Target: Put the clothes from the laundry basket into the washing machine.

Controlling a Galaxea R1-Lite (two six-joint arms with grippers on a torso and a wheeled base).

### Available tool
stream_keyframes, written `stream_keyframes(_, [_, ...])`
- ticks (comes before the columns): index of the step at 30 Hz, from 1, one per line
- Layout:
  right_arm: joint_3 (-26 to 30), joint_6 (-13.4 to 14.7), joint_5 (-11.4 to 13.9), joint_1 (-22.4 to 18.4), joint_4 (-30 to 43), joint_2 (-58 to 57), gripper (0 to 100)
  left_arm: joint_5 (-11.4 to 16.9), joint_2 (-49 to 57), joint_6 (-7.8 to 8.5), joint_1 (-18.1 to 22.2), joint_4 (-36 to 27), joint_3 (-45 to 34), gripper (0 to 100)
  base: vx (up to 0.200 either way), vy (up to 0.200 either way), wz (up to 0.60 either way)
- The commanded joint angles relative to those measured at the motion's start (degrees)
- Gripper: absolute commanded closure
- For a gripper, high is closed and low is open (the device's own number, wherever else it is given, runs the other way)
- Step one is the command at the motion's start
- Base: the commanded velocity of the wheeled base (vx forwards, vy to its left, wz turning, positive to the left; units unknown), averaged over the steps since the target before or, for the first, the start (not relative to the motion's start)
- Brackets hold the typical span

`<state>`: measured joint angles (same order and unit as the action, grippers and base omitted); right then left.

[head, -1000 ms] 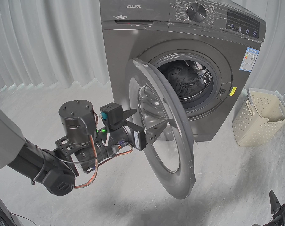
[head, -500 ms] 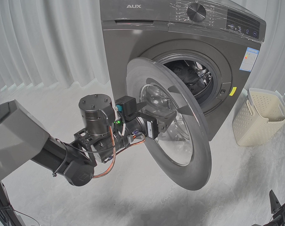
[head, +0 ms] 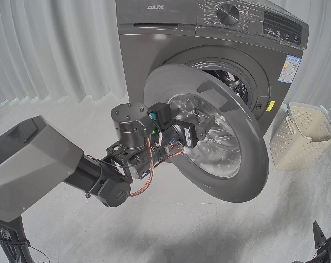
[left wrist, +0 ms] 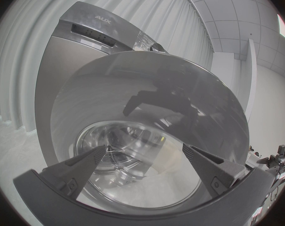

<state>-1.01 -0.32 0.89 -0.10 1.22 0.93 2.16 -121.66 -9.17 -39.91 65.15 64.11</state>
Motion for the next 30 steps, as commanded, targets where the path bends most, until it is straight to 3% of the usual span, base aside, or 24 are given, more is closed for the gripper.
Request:
stream_keyframes(1, [0.57, 0.14, -0.01, 0.01, 0.01, -0.93, 0, -0.14, -1.56, -0.06, -0.34, -0.11, 1.02, 0, 0.0, 0.0, 0.0])
stream_keyframes(9, [0.57, 0.23, -0.01, 0.01, 0.01, -0.93, 0, -0.49, 8.63, 0.03, -0.87, 0.07, -12.34, 0, 0.0, 0.0, 0.0])
stream_keyframes(15, [0.57, 0.14, -0.01, 0.01, 0.01, -0.93, 0, -1.45, 31.84, 0.73, -1.48, -0.37, -35.9, 0, 0.0, 0.0, 0.0])
stream_keyframes(19, [0.57, 0.05, -0.01, 0.01, 0.01, -0.93, 0, -1.63, 38.17, 0.91, -2.01, -0.55, -42.05, 0, 0.0, 0.0, 0.0])
stream_keyframes(21, [0.66, 0.05, -0.01, 0.01, 0.01, -0.93, 0, -3.56, 43.62, 1.78, -2.01, -0.55, -46.88, 0, 0.0, 0.0, 0.0])
stream_keyframes(25, [0.57, 0.05, -0.01, 0.01, 0.01, -0.93, 0, -3.83, 50.29, 3.28, 1.24, -0.72, -51.45, 0, 0.0, 0.0, 0.0])
stream_keyframes(30, [0.57, -0.03, 0.08, -0.08, 0.01, -0.84, 0, -2.33, 58.64, 3.54, 6.87, -3.89, -57.78, 0, 0.0, 0.0, 0.0])
